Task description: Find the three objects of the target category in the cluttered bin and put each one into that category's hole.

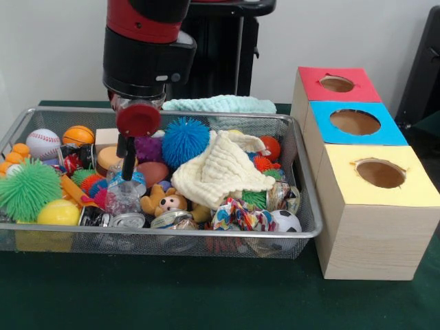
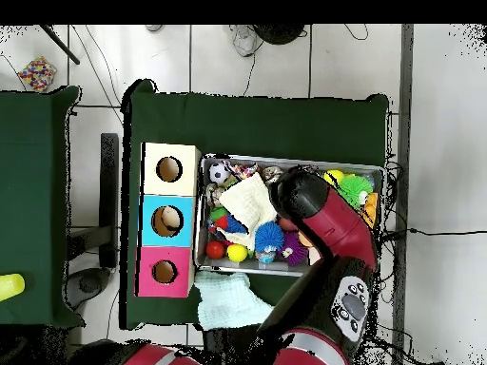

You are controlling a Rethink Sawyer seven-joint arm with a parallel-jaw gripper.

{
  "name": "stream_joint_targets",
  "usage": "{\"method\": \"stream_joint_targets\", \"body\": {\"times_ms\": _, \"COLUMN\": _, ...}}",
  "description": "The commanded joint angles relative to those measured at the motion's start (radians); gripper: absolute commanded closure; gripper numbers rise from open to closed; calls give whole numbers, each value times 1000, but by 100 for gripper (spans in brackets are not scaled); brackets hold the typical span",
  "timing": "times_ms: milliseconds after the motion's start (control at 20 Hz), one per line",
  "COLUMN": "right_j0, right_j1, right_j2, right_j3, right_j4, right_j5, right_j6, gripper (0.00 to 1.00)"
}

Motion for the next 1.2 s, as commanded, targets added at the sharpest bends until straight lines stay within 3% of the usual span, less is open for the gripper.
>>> {"method": "stream_joint_targets", "body": {"times_ms": 50, "right_j0": -38, "right_j1": 59, "right_j2": 202, "right_j3": 92, "right_j4": 16, "right_j5": -73, "right_j6": 149, "gripper": 0}}
{"method": "stream_joint_targets", "body": {"times_ms": 500, "right_j0": -103, "right_j1": 44, "right_j2": 322, "right_j3": 153, "right_j4": 22, "right_j5": -144, "right_j6": 143, "gripper": 0}}
{"method": "stream_joint_targets", "body": {"times_ms": 1050, "right_j0": -154, "right_j1": 34, "right_j2": 398, "right_j3": 188, "right_j4": 5, "right_j5": -136, "right_j6": 132, "gripper": 0}}
{"method": "stream_joint_targets", "body": {"times_ms": 1200, "right_j0": -162, "right_j1": 38, "right_j2": 401, "right_j3": 181, "right_j4": -7, "right_j5": -93, "right_j6": 113, "gripper": 0}}
